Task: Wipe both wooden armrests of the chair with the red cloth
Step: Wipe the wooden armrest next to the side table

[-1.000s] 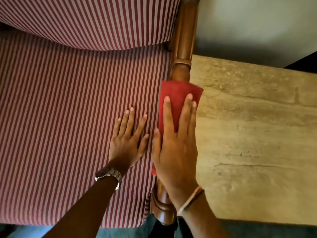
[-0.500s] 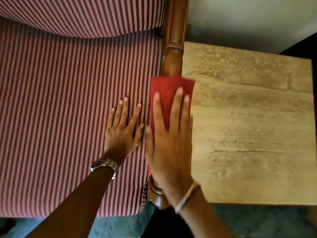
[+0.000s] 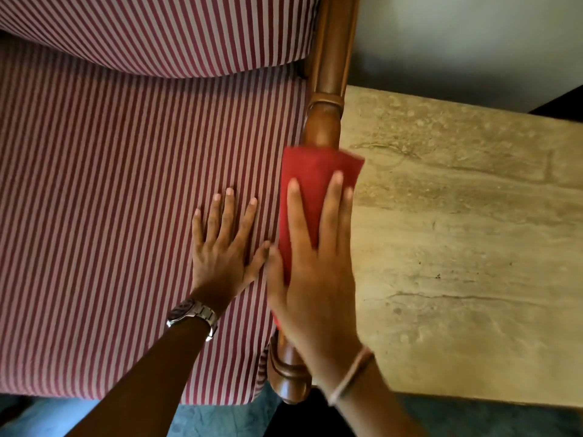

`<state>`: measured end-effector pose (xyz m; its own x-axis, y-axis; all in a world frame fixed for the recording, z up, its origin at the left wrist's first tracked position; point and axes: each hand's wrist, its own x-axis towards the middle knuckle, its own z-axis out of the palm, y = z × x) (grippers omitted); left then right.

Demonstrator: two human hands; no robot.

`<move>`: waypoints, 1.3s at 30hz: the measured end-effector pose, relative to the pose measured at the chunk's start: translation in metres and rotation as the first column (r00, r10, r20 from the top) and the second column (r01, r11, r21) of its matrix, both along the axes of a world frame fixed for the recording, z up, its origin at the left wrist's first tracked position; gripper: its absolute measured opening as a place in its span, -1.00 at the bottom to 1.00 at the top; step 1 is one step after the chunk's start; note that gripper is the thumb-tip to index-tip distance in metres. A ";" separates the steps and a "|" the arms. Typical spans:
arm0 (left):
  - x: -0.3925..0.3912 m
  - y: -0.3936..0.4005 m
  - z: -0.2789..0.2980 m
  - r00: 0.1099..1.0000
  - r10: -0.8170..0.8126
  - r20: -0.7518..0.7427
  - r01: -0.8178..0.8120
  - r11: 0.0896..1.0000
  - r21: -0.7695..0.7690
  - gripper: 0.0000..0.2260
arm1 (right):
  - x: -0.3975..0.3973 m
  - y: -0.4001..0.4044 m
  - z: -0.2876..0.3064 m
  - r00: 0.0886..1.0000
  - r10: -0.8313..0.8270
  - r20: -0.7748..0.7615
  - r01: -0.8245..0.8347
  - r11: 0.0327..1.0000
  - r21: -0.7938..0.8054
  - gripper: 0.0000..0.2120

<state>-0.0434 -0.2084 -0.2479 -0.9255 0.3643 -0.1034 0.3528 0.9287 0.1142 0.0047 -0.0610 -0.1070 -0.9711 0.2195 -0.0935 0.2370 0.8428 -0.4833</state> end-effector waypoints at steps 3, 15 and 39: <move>0.000 -0.001 -0.006 1.000 0.001 -0.010 -0.001 1.000 -0.011 -0.32 | 0.019 -0.006 -0.003 1.000 0.007 0.019 -0.007 1.000 -0.006 -0.31; 0.000 -0.004 -0.011 0.999 0.015 -0.031 -0.017 0.997 -0.075 -0.25 | -0.016 0.009 0.002 0.999 0.026 -0.021 -0.028 0.997 -0.073 -0.32; 0.001 0.002 0.004 0.999 0.036 0.006 -0.036 0.997 -0.074 -0.29 | -0.086 0.031 0.000 0.999 0.014 -0.038 -0.016 0.998 -0.067 -0.23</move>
<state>-0.0423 -0.2060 -0.2438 -0.9370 0.3220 -0.1357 0.3185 0.9467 0.0472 -0.0811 -0.0302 -0.1073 -0.9773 0.1993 -0.0716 0.2056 0.8112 -0.5474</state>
